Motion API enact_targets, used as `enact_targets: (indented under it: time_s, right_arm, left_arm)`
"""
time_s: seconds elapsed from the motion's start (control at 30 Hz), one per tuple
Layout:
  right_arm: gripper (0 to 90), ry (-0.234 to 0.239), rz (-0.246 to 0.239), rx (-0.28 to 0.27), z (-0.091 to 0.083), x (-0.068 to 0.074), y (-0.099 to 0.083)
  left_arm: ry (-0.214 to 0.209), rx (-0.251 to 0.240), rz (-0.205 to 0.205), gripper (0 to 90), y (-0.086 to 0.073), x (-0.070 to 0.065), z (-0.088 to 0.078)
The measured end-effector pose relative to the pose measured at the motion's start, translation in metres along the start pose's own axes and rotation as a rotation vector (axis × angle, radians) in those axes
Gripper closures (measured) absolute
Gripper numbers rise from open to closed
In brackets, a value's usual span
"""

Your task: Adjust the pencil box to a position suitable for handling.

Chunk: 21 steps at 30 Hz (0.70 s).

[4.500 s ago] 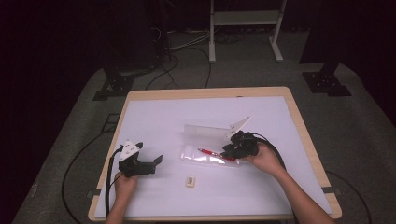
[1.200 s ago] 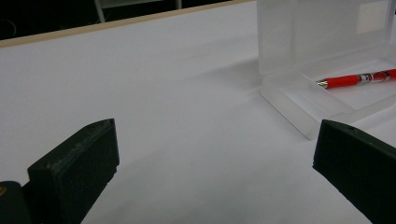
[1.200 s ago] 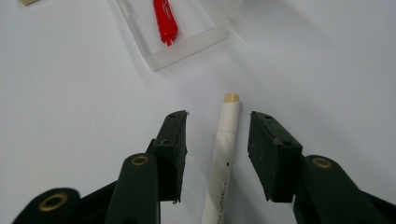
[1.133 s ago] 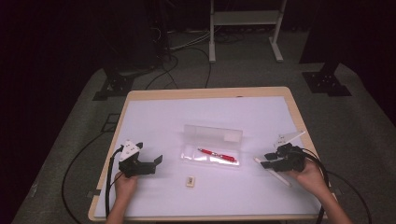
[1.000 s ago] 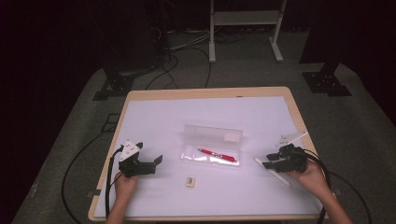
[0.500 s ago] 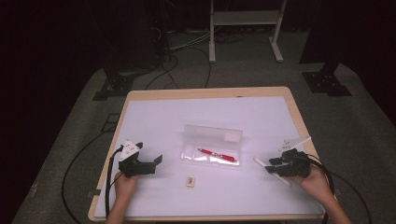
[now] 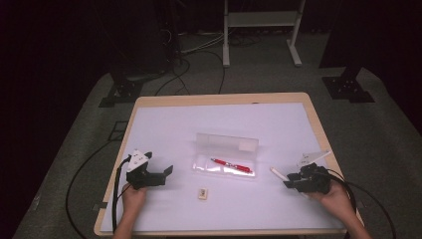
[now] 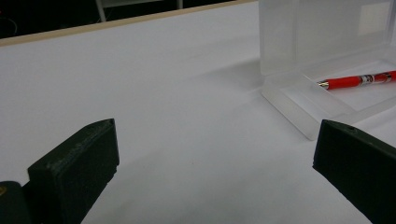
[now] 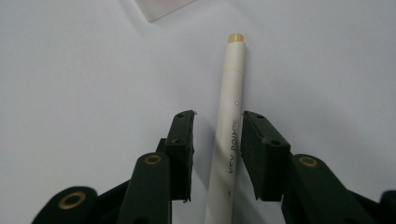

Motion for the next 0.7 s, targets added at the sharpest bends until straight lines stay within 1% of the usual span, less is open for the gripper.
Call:
enact_targets:
  time_s: [0.3,0.47,0.6,0.67,0.7]
  right_arm:
    - [69.4,-0.012,-0.005,0.01,0.0017,0.0002,-0.0024]
    - [70.5,-0.021,-0.006,0.012,0.0023,0.0008,-0.0032]
    - [72.8,-0.041,-0.018,0.009,0.0028,0.0021,-0.0038]
    - [73.6,-0.046,-0.016,0.009,0.0028,0.0027,-0.0042]
    - [73.9,-0.059,-0.021,0.007,0.0032,0.0042,-0.0046]
  left_arm:
    - [0.0,0.0,-0.001,0.0,0.0,0.0,0.0]
    - [0.0,-0.001,0.0,0.0,0.0,0.0,0.0]
    - [0.001,-0.001,0.001,0.0,0.0,-0.0001,0.0]
    - [0.001,-0.001,0.001,0.0,0.0,-0.0001,0.0]
    - [0.001,-0.001,0.001,0.0,0.0,0.0,0.0]
Point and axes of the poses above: each handheld gripper's, and its own axes: z roughly forward along the jaws, y roughly out of its top, x roughly to its left, the point moved 1 cm from there along z, roughly forward along the jaws, and after that the axes turned 6 degrees about y, right-handed, at the moved point
